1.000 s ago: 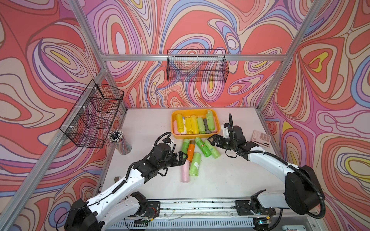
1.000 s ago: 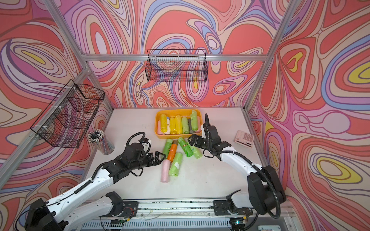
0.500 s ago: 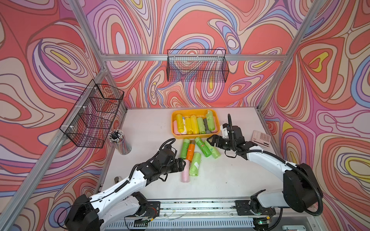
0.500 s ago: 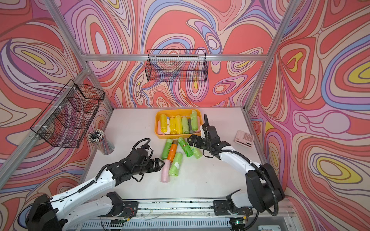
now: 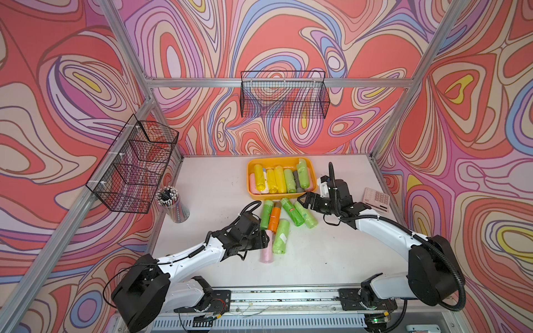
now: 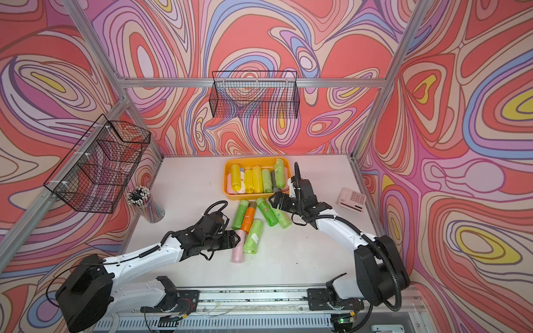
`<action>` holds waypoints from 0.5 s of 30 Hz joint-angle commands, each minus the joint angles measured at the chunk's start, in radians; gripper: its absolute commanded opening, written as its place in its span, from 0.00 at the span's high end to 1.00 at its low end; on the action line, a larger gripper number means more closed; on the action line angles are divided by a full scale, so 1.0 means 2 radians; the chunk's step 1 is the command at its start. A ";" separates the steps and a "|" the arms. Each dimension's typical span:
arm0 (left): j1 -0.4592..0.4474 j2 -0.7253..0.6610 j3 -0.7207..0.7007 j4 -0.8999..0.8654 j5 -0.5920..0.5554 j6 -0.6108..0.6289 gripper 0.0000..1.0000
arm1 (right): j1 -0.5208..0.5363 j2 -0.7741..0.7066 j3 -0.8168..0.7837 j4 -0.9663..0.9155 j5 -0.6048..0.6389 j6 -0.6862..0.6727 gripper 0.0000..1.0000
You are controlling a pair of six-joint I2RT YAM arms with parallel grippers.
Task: Put the roll of trash bags into the storage box
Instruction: Pick up the roll of trash bags from the center of the board.
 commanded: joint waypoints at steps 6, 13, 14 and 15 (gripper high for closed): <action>-0.004 0.039 0.005 0.032 0.008 0.004 0.35 | 0.000 0.001 0.004 -0.002 0.005 0.005 0.05; -0.012 0.066 0.004 0.053 0.015 -0.007 0.38 | -0.001 0.001 0.003 -0.007 0.011 0.003 0.05; -0.015 0.072 0.005 0.052 0.015 -0.008 0.38 | -0.001 0.001 0.003 -0.008 0.011 0.004 0.05; -0.017 0.075 0.007 0.052 0.015 -0.009 0.38 | -0.001 0.002 0.003 -0.009 0.011 0.003 0.05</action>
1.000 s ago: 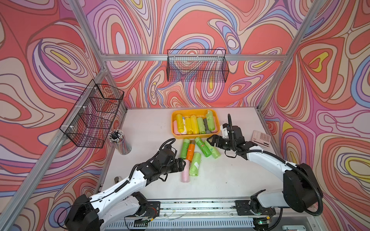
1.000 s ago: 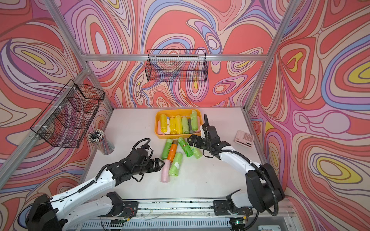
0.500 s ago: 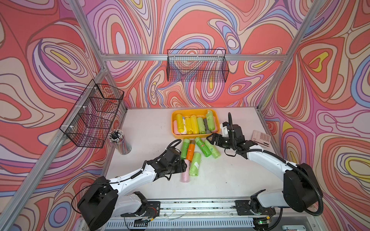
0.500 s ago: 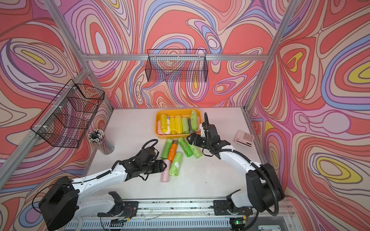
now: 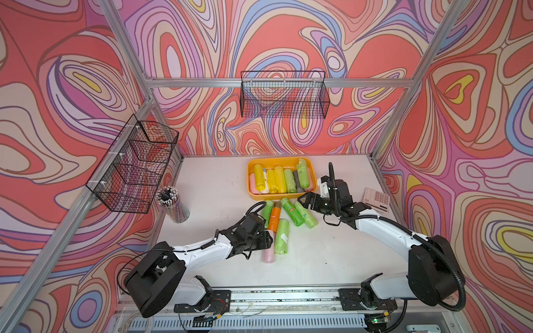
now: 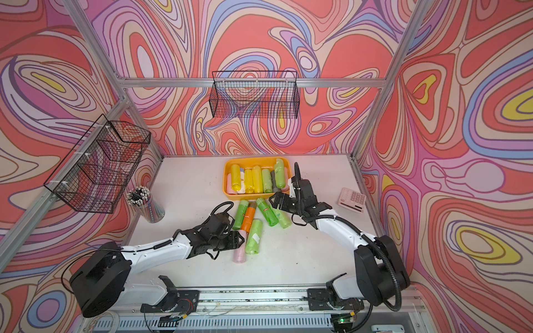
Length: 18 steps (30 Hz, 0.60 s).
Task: Put the roll of trash bags into the storage box
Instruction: Pick up the roll of trash bags from the center of the board.
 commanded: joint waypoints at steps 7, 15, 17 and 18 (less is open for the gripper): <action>-0.017 0.028 0.008 0.002 -0.011 -0.014 0.45 | -0.001 -0.010 0.000 -0.013 0.014 0.002 0.05; -0.021 0.034 0.021 -0.008 -0.015 -0.011 0.66 | 0.000 -0.016 0.003 -0.017 0.008 0.002 0.05; -0.022 0.030 0.020 -0.007 -0.016 -0.011 0.69 | -0.001 -0.015 0.003 -0.015 0.004 0.002 0.05; -0.022 0.027 0.020 -0.007 -0.016 -0.011 0.70 | -0.001 -0.014 0.003 -0.014 0.003 0.003 0.05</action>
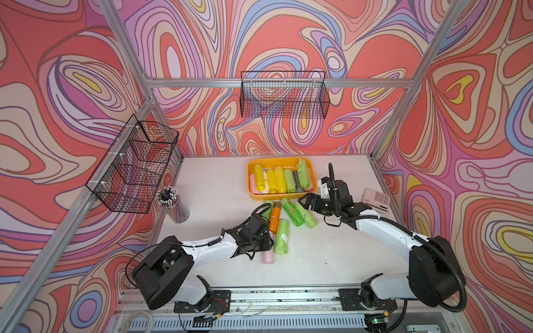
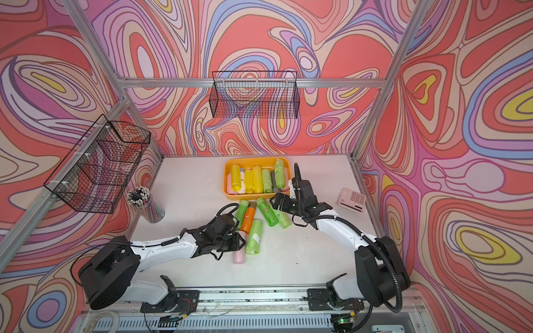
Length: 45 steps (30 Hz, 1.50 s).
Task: Put the roll of trash bags into the storage box
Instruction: Pick up the roll of trash bags from the center of the board.
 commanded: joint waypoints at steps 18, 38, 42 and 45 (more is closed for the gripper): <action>-0.005 -0.081 0.032 -0.072 -0.063 0.009 0.76 | -0.001 -0.001 -0.001 0.022 -0.026 0.010 0.05; -0.005 -0.018 0.191 -0.155 -0.093 0.060 0.80 | -0.001 -0.018 -0.029 0.067 -0.028 -0.036 0.06; -0.004 0.017 0.243 -0.175 -0.092 0.072 0.81 | -0.001 -0.026 -0.033 0.078 -0.025 -0.044 0.06; -0.004 0.045 0.281 -0.197 -0.090 0.079 0.82 | -0.001 -0.032 -0.032 0.080 -0.021 -0.059 0.06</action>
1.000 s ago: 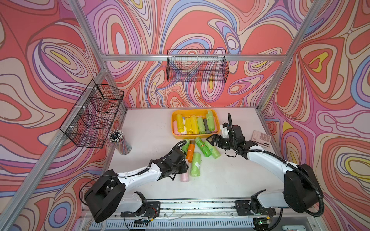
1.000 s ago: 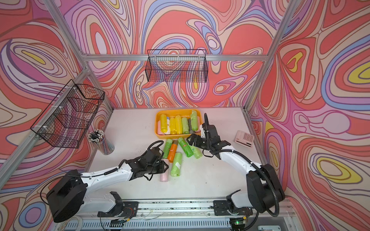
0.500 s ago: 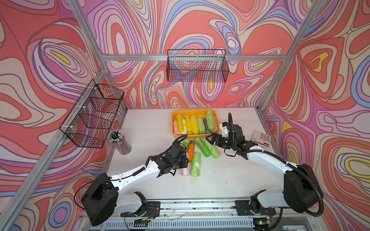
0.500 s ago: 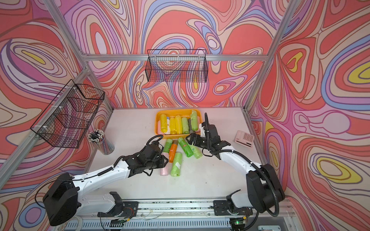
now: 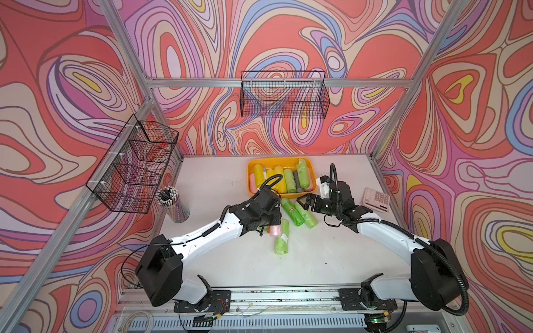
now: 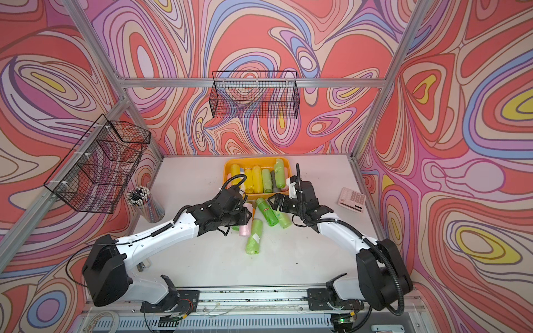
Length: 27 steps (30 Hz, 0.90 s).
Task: Put the roll of trash bags into the storage box
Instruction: Pick up the roll of trash bags from the center of the board, then place the roll of trash bags in the storage box.
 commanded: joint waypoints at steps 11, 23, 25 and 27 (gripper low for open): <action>0.003 0.067 0.121 -0.090 -0.030 0.025 0.85 | -0.001 -0.032 -0.007 -0.004 0.035 -0.061 0.06; 0.044 0.080 0.167 -0.104 -0.032 0.035 0.90 | -0.001 -0.086 -0.046 0.021 0.082 -0.058 0.05; 0.046 0.090 0.183 -0.109 -0.031 0.039 0.90 | -0.001 -0.085 -0.049 0.022 0.094 -0.053 0.05; 0.048 0.100 0.198 -0.107 -0.026 0.043 0.90 | -0.001 -0.084 -0.057 0.031 0.100 -0.048 0.05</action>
